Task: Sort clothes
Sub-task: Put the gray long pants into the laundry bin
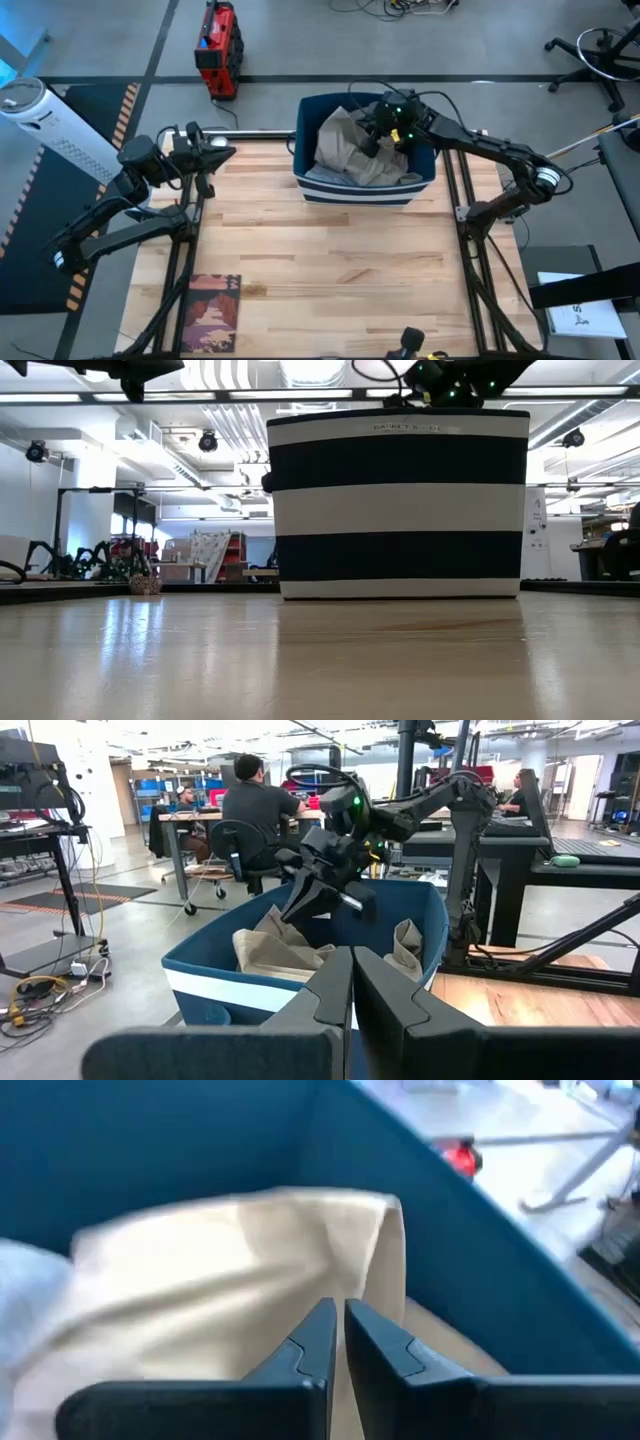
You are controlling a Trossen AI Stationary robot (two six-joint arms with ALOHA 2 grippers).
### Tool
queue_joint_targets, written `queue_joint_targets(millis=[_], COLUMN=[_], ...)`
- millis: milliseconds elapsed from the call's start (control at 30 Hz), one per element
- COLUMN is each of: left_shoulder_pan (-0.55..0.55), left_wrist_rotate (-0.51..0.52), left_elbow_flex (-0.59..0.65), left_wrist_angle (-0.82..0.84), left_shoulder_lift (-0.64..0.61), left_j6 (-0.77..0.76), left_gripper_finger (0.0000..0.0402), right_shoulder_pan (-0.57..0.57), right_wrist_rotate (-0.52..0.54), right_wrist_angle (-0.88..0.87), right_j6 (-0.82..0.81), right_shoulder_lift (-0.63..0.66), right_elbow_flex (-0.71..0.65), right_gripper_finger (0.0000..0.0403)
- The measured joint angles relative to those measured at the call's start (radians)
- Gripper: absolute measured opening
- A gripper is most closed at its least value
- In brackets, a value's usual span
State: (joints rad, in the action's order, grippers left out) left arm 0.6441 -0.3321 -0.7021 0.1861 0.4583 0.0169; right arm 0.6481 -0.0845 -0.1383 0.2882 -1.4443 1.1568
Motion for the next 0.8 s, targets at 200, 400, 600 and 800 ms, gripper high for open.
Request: queue_joint_targets(millis=[200, 400, 600, 800], left_shoulder_pan=[0.000, 0.000, 0.000, 0.000], left_wrist_rotate=[0.000, 0.000, 0.000, 0.000], left_elbow_flex=[0.000, 0.000, 0.000, 0.000], left_wrist_angle=[0.002, 0.009, 0.021, 0.025], left_shoulder_lift=[0.000, -0.003, -0.003, -0.004], left_j6=[0.000, 0.007, 0.007, 0.000], left_gripper_finger=[0.0000, 0.0000, 0.0000, 0.0000], right_shoulder_pan=[0.000, 0.000, -0.023, -0.029], right_wrist_rotate=[-0.074, -0.077, -0.080, -0.085], right_wrist_angle=[0.120, 0.089, 0.075, 0.081], right_j6=[0.000, -0.032, -0.045, -0.045], right_shoulder_lift=[-0.112, -0.269, -0.372, -0.439], right_elbow_flex=[0.000, 0.005, 0.002, 0.004], right_gripper_finger=[0.0001, 0.0000, 0.0000, 0.0000])
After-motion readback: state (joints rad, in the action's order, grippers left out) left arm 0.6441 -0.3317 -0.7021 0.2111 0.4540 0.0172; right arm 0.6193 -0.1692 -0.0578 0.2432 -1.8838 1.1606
